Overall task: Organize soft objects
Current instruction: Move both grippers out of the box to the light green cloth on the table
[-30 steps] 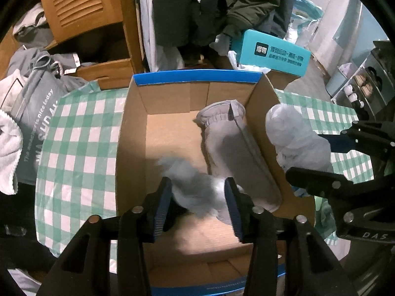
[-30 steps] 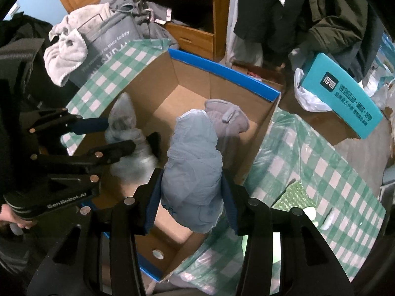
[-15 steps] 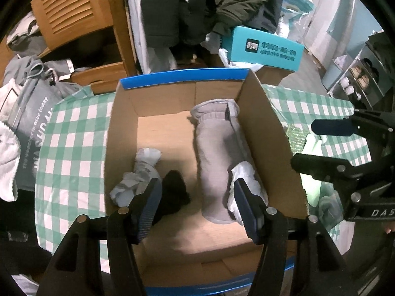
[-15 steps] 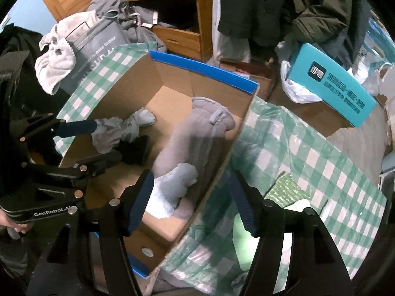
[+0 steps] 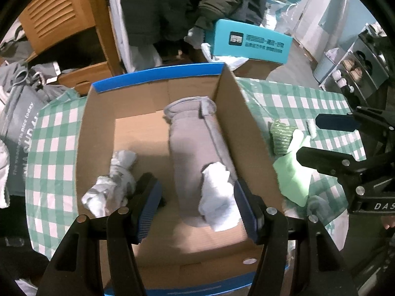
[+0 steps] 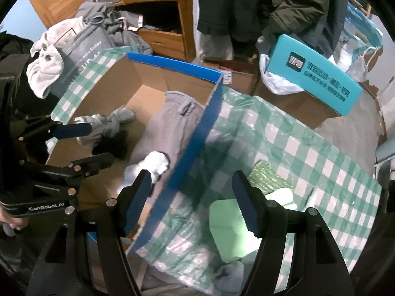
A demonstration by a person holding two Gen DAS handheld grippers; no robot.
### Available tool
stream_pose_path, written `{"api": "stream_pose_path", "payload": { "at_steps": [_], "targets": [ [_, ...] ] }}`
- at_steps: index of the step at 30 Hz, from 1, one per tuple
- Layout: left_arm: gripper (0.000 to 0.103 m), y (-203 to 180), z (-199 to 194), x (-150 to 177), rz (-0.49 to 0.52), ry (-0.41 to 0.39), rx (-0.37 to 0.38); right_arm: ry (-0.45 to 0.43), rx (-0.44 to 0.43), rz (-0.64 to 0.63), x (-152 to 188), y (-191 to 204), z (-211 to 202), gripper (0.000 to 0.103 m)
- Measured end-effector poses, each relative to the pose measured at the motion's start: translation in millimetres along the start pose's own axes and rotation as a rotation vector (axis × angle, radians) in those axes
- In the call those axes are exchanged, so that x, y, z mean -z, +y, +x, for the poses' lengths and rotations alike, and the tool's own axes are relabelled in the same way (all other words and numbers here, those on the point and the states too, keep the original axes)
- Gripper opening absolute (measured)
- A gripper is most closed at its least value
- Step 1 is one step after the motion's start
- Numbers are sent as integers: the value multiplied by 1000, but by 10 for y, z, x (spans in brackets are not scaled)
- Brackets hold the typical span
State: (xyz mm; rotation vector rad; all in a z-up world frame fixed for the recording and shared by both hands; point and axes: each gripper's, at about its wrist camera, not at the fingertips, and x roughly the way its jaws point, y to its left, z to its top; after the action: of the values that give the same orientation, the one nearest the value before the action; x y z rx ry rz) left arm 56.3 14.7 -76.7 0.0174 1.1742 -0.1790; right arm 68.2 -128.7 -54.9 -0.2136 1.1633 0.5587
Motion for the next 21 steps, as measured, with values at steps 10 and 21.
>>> {"api": "stream_pose_path", "payload": {
  "at_steps": [10, 21],
  "targets": [
    [62, -304, 18, -94, 40, -1, 11, -15, 25, 66, 157, -392, -98, 69],
    [63, -634, 101, -188, 78, 17, 34, -24, 51, 142, 343, -801, -163, 69]
  ]
}}
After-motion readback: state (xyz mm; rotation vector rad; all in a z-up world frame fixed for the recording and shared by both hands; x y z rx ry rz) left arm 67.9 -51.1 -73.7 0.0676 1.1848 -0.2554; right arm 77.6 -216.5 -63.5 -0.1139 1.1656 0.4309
